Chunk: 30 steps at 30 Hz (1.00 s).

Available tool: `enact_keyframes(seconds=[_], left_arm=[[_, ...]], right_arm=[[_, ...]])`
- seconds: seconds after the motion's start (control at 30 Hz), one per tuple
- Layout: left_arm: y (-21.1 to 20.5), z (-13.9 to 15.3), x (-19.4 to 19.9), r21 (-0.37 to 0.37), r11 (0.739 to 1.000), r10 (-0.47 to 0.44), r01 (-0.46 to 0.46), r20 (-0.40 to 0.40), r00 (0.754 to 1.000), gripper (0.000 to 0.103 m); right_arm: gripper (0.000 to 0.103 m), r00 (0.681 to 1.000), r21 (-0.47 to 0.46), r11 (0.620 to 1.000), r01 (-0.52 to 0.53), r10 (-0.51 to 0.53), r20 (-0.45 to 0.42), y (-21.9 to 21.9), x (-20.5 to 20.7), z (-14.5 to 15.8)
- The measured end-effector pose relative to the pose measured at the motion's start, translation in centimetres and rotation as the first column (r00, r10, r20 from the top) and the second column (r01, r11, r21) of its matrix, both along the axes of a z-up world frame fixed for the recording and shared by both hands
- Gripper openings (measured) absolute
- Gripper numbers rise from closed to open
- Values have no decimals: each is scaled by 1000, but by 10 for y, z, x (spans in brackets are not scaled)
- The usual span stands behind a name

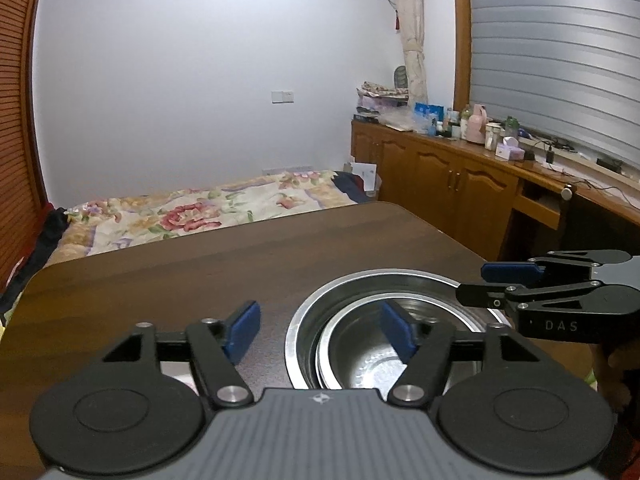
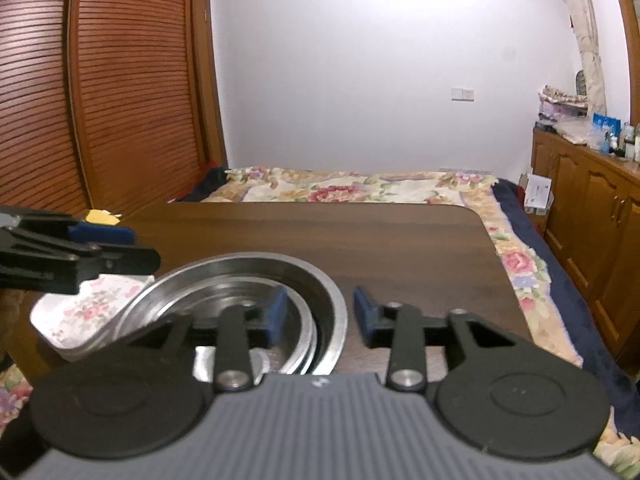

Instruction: Organize plates and bowls

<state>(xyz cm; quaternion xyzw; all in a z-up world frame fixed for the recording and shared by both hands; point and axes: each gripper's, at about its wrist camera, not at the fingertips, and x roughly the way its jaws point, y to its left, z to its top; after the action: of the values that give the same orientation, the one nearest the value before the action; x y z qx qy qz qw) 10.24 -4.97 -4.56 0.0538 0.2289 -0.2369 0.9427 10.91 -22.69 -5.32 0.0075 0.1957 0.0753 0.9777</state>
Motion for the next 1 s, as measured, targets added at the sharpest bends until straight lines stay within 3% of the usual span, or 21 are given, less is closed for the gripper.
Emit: enact_keyframes(seconds=[0.3, 0.77, 1.0], left_arm=[[-2, -12, 6, -22, 999, 24, -25, -30, 999, 76], [-5, -23, 6, -21, 1000, 17, -19, -74, 997, 76], [-5, -27, 9, -31, 999, 13, -16, -108, 994, 67]], right_arm=[[51, 1000, 50, 999, 17, -16, -7, -5, 8, -18], [52, 1000, 109, 994, 16, -13, -28, 0, 12, -30], [52, 999, 124, 992, 9, -4, -34, 3, 13, -34]])
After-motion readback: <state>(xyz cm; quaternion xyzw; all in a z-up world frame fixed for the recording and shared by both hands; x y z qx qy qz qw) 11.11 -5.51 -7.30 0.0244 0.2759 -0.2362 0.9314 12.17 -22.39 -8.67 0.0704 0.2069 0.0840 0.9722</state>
